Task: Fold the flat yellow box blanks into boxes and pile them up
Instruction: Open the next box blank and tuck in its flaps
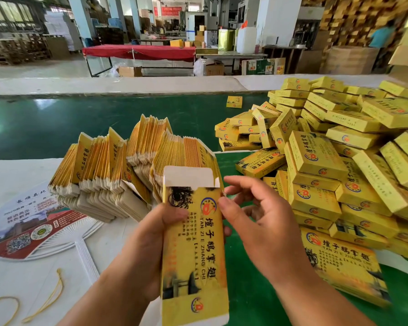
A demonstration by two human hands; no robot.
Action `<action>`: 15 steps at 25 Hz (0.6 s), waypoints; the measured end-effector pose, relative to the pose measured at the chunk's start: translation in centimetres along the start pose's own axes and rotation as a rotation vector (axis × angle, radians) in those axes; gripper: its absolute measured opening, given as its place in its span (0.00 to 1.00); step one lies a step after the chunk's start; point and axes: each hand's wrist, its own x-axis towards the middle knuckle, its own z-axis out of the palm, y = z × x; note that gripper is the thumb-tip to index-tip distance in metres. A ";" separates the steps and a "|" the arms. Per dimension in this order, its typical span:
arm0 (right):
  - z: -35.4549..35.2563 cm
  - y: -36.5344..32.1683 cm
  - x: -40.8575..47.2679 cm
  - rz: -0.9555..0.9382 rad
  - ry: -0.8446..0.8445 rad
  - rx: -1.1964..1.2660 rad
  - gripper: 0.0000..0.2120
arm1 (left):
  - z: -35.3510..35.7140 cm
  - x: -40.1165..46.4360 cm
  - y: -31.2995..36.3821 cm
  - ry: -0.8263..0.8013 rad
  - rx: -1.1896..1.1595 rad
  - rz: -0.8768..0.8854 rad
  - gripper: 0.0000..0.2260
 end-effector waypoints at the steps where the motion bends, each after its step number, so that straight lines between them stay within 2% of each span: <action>1: 0.0 0.0 0.0 -0.016 -0.019 0.017 0.13 | -0.1 0.0 -0.1 -0.028 0.013 0.011 0.26; 5: -0.2 0.3 0.0 -0.135 -0.112 0.053 0.11 | -0.3 -0.1 0.4 -0.143 -0.036 0.036 0.23; 8: -0.5 0.5 0.3 -0.081 -0.256 0.113 0.08 | -0.6 0.0 0.3 -0.287 -0.115 0.014 0.18; 11: -0.6 0.4 0.5 -0.055 -0.303 0.184 0.11 | -0.5 0.2 0.0 -0.182 -0.005 0.017 0.17; 13: -0.5 0.4 0.6 -0.097 -0.241 0.141 0.13 | -0.2 0.1 -0.2 -0.025 0.103 0.029 0.20; 15: -0.5 0.4 0.7 -0.127 -0.138 0.070 0.14 | -0.1 0.4 -0.6 0.101 0.266 0.162 0.22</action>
